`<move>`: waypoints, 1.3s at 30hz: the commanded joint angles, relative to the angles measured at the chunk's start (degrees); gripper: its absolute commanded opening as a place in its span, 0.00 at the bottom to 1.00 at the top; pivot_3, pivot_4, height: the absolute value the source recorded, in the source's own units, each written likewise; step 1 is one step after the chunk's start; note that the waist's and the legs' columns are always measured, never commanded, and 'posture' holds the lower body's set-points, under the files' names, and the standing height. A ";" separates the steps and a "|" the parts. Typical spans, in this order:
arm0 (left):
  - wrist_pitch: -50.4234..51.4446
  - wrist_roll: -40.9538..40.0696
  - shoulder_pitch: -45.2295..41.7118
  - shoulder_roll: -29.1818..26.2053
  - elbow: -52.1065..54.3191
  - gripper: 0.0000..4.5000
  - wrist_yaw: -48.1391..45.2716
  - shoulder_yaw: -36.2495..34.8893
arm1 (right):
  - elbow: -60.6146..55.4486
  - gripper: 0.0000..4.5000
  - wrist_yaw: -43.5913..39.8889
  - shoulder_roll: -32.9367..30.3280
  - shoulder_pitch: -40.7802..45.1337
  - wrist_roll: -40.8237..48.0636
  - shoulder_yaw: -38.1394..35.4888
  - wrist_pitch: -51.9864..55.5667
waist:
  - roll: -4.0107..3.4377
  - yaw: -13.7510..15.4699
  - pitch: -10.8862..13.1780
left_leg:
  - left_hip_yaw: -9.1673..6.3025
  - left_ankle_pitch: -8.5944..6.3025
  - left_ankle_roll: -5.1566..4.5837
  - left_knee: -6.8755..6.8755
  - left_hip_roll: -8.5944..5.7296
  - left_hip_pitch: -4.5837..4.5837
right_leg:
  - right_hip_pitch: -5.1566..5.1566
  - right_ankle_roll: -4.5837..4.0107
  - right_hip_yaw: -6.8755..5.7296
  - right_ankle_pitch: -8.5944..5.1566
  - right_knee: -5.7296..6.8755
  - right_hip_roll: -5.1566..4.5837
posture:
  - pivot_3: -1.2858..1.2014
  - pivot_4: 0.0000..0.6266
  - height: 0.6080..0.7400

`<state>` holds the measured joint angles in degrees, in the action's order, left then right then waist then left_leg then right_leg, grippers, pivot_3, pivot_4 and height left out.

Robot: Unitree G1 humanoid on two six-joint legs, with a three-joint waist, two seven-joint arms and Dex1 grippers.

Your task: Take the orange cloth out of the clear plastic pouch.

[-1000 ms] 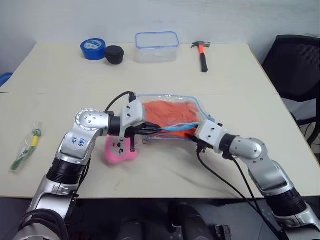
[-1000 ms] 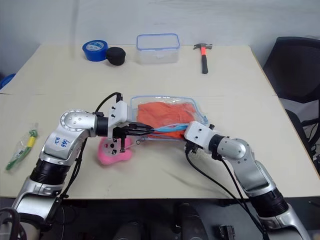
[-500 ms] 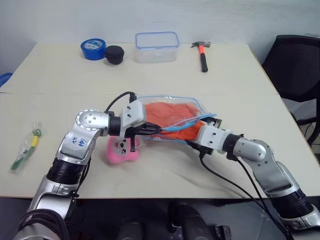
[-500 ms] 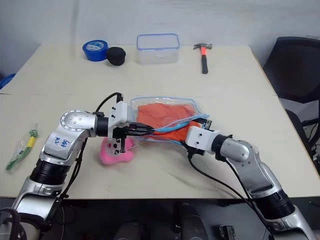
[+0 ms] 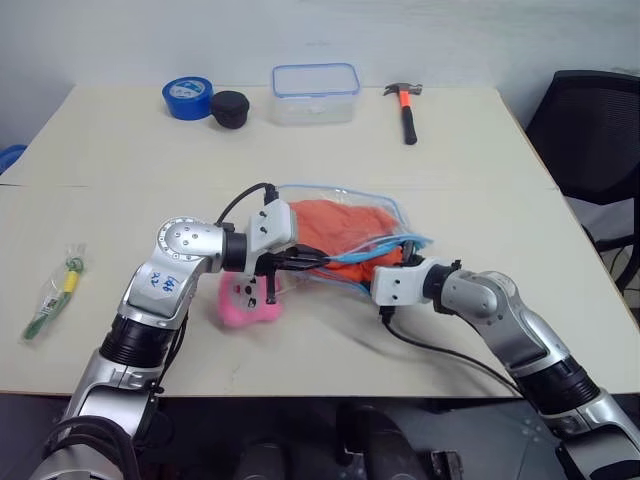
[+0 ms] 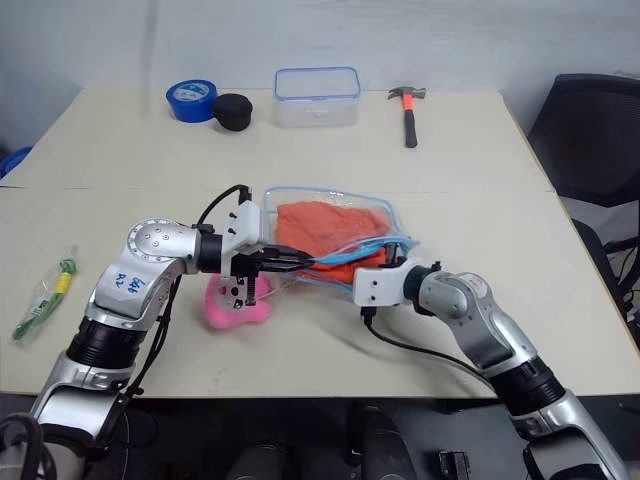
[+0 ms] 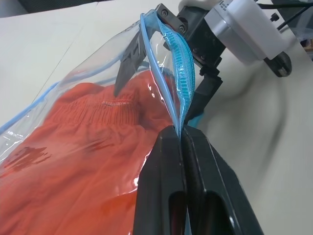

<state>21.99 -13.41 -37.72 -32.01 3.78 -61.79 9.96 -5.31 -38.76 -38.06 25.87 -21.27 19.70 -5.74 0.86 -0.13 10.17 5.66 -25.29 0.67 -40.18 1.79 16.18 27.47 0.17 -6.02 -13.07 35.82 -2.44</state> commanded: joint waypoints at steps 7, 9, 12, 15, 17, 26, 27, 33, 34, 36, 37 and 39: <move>0.24 -1.58 -0.89 1.14 2.55 0.00 -0.03 -0.09 | 6.45 0.98 0.93 3.48 6.49 -6.53 3.82 -5.17 | 0.00 -0.21 0.00 | 0.04 0.01 0.02 0.00 0.00 0.00 | -0.01 -0.01 0.03 -0.01 0.02 0.02 | 0.52 0.24 1.00; 0.43 -1.72 -0.98 1.46 2.71 0.00 -0.15 0.14 | 11.11 0.98 2.36 4.79 8.68 -8.41 4.64 -6.01 | 0.00 -0.21 0.00 | 0.06 0.01 0.01 0.00 0.01 0.00 | 0.00 -0.01 0.05 0.00 0.04 0.00 | 0.52 0.24 1.00; 0.64 -1.68 -0.70 1.87 3.16 0.00 0.03 0.38 | 17.17 0.98 4.88 6.46 11.69 -10.44 5.36 -6.73 | 0.00 -0.18 0.00 | 0.05 0.02 0.00 0.00 0.08 -0.02 | -0.01 -0.01 0.04 -0.01 0.04 -0.03 | 0.52 0.24 1.00; 0.94 -1.59 -0.22 2.17 3.59 0.00 0.22 0.40 | 20.81 0.89 5.76 7.34 13.03 -10.96 5.62 -7.44 | -0.01 -0.19 0.00 | 0.04 0.03 -0.02 0.00 0.10 -0.02 | -0.02 -0.01 0.04 0.00 0.06 -0.05 | 0.52 0.24 1.00; 1.22 -1.66 0.13 2.23 3.86 0.00 0.39 0.31 | 21.87 0.79 5.63 7.49 13.12 -10.85 5.72 -8.01 | -0.01 -0.13 0.00 | 0.03 0.03 -0.03 0.00 0.10 -0.02 | -0.02 -0.01 0.03 0.00 0.05 -0.08 | 0.52 0.24 1.00; 9.22 -6.15 -0.66 6.05 3.50 0.00 5.86 -3.66 | 18.89 0.09 2.14 7.39 9.85 -9.07 5.36 -7.66 | -0.01 -0.03 0.00 | -0.07 0.05 -0.06 -0.01 0.12 -0.02 | -0.02 0.00 0.00 0.00 0.04 -0.14 | 0.52 0.24 1.00; 10.23 -6.66 -0.90 6.43 3.47 0.00 6.53 -4.09 | 18.41 0.01 1.91 7.35 9.51 -9.11 5.30 -7.38 | -0.01 -0.06 -0.01 | -0.10 0.05 -0.06 -0.02 0.12 -0.02 | -0.01 0.01 -0.01 0.00 0.04 -0.14 | 0.52 0.24 1.00; 15.44 -7.49 -5.53 9.93 -3.25 0.00 14.27 -7.91 | 11.73 0.01 1.15 3.00 5.37 -11.23 4.91 -8.55 | -0.01 0.17 -0.01 | -0.19 0.05 -0.06 -0.04 0.09 -0.03 | -0.03 0.03 -0.05 0.02 0.02 -0.16 | 0.52 0.24 1.00; 15.58 -7.33 -5.86 10.02 -3.88 0.00 14.70 -7.89 | 10.76 0.01 1.16 2.25 4.90 -11.59 4.83 -8.88 | -0.01 0.07 -0.01 | -0.20 0.06 -0.07 -0.04 0.07 -0.02 | -0.03 0.04 -0.06 0.02 0.00 -0.17 | 0.52 0.24 1.00; 14.43 -6.08 -6.35 10.03 -5.54 0.00 15.17 -6.85 | 7.72 0.01 1.49 -0.18 3.63 -12.34 4.23 -10.99 | -0.01 0.04 -0.01 | -0.16 0.05 -0.07 0.01 0.06 0.00 | -0.04 0.04 -0.05 0.02 -0.02 -0.17 | 0.52 0.24 1.00; 13.57 -5.31 -6.43 9.97 -6.19 0.00 15.27 -6.17 | 6.28 0.01 1.60 -1.32 2.99 -12.44 3.86 -12.06 | -0.01 0.03 -0.01 | -0.17 0.05 -0.06 0.02 0.06 -0.01 | -0.04 0.04 -0.06 0.02 -0.02 -0.17 | 0.52 0.24 1.00; 10.31 -2.68 -6.11 9.38 -7.40 0.00 14.96 -3.92 | 2.64 0.01 1.78 -4.10 1.25 -11.35 2.20 -14.53 | -0.01 0.09 -0.01 | -0.17 0.06 -0.05 0.02 0.06 -0.02 | -0.02 0.04 -0.07 0.02 -0.02 -0.15 | 0.52 0.24 1.00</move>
<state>34.98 -18.17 -43.39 -21.85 -3.25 -47.56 5.48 0.64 -36.21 -40.72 28.17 -33.12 23.53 -17.85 0.85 -0.04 10.17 5.49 -25.23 0.62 -40.16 1.85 16.16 27.45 0.22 -6.11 -13.04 35.79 -2.60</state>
